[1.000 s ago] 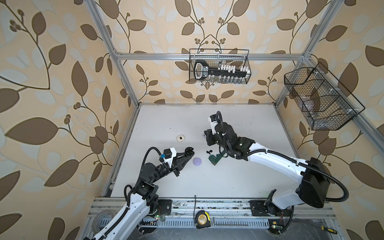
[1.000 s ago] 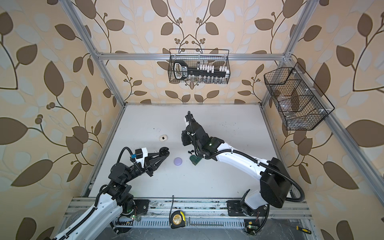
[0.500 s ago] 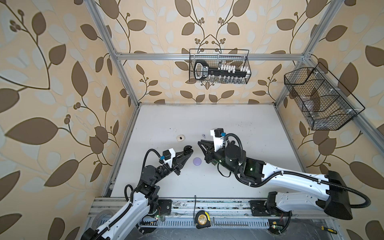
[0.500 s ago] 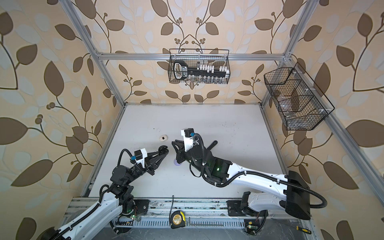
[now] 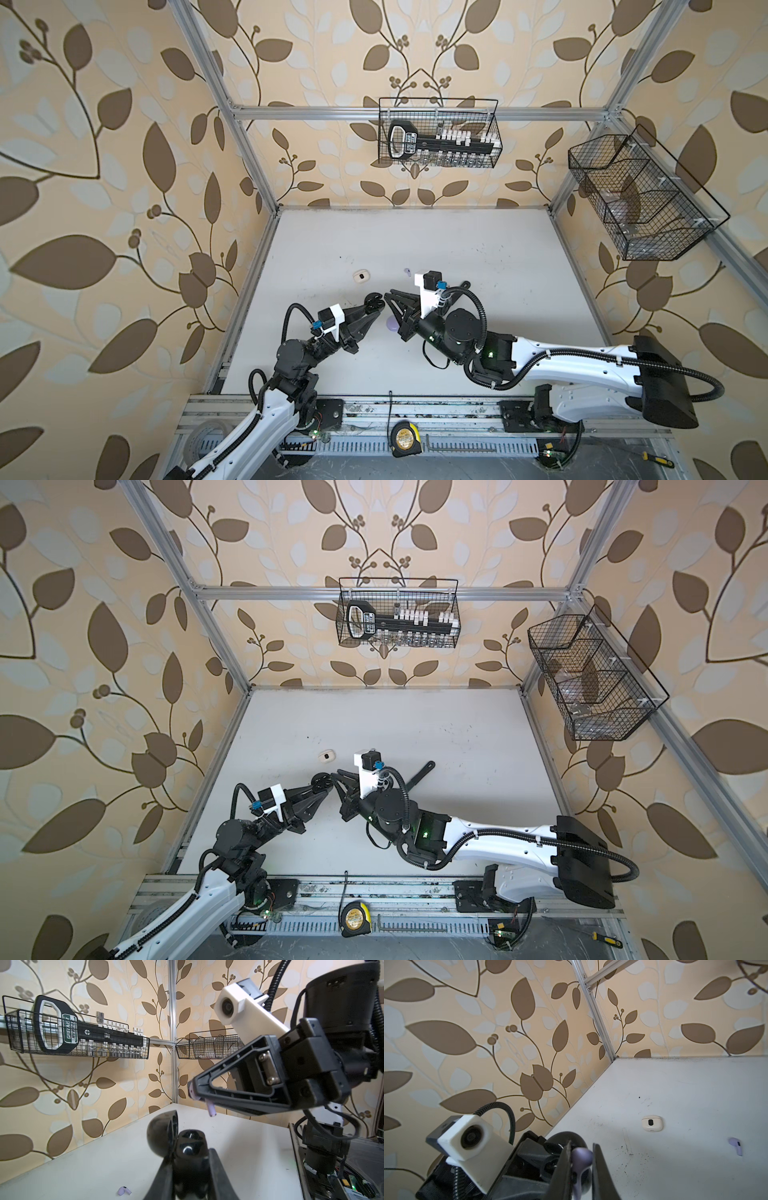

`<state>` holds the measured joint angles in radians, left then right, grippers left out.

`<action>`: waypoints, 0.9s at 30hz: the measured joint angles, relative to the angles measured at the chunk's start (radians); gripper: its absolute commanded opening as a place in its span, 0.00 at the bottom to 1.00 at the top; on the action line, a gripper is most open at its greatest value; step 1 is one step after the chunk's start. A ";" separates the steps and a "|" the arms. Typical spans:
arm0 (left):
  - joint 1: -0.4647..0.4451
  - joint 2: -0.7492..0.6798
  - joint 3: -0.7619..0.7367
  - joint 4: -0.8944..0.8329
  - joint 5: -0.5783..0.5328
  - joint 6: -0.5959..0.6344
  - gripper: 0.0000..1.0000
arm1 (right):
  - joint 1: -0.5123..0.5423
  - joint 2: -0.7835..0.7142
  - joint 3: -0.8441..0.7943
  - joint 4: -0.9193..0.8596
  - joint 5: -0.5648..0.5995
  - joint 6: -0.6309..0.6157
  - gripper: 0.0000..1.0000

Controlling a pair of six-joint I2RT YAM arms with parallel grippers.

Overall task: Insert the wireless bluetooth earbuds into the charging case
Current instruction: 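Lift the lilac earbud toward the black case held by the left gripper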

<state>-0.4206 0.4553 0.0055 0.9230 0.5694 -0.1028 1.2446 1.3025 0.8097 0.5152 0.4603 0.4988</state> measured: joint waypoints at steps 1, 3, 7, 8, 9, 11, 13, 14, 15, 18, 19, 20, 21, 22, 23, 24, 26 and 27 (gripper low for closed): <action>0.000 -0.005 0.000 0.000 0.000 0.000 0.00 | 0.002 0.011 0.003 0.001 0.000 -0.002 0.11; 0.000 -0.010 0.000 0.001 0.002 0.000 0.00 | 0.005 0.027 0.006 0.005 0.000 -0.002 0.11; 0.000 -0.010 0.000 0.000 -0.001 0.000 0.00 | 0.008 0.036 0.011 0.006 0.001 -0.008 0.10; 0.000 -0.010 -0.001 0.000 -0.001 0.000 0.00 | 0.010 0.037 0.015 0.007 0.001 -0.012 0.10; 0.000 -0.010 -0.001 0.000 -0.001 0.000 0.00 | 0.013 0.038 0.018 0.008 0.001 -0.016 0.10; 0.000 -0.010 -0.002 0.000 0.003 0.000 0.00 | 0.020 0.039 0.025 0.013 0.001 -0.027 0.11; 0.000 -0.011 -0.002 0.000 0.006 0.000 0.00 | 0.026 0.039 0.028 0.020 0.005 -0.036 0.10; 0.000 -0.011 -0.002 0.000 0.007 0.000 0.00 | 0.027 0.039 0.029 0.023 0.005 -0.040 0.11; 0.000 -0.011 -0.002 0.000 0.007 0.000 0.00 | 0.028 0.039 0.029 0.026 0.006 -0.045 0.11; 0.000 -0.012 -0.002 0.000 0.007 0.000 0.00 | 0.030 0.040 0.030 0.029 0.008 -0.055 0.11; 0.000 -0.013 -0.002 0.000 0.007 0.000 0.00 | 0.030 0.042 0.032 0.031 0.011 -0.058 0.11; 0.000 -0.014 -0.002 0.000 0.007 0.000 0.00 | 0.030 0.045 0.035 0.032 0.014 -0.062 0.11; 0.000 -0.015 -0.002 0.000 0.008 0.000 0.00 | 0.030 0.050 0.039 0.035 0.018 -0.064 0.11; 0.000 -0.016 -0.002 0.000 0.008 0.000 0.00 | 0.030 0.057 0.045 0.037 0.020 -0.068 0.11; 0.000 -0.017 -0.002 0.000 0.008 0.000 0.00 | 0.030 0.064 0.050 0.038 0.024 -0.071 0.11; 0.000 -0.017 -0.002 0.000 0.008 0.000 0.00 | 0.030 0.071 0.053 0.039 0.028 -0.074 0.11; 0.000 -0.017 -0.002 -0.006 0.007 -0.001 0.00 | 0.030 0.084 0.061 0.044 0.035 -0.078 0.11; 0.000 -0.017 -0.002 -0.008 0.007 -0.001 0.00 | 0.030 0.088 0.063 0.047 0.038 -0.079 0.10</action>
<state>-0.4206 0.4381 0.0036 0.9146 0.5762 -0.1036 1.2743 1.3903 0.8730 0.5621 0.4980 0.4202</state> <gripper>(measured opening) 0.231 0.128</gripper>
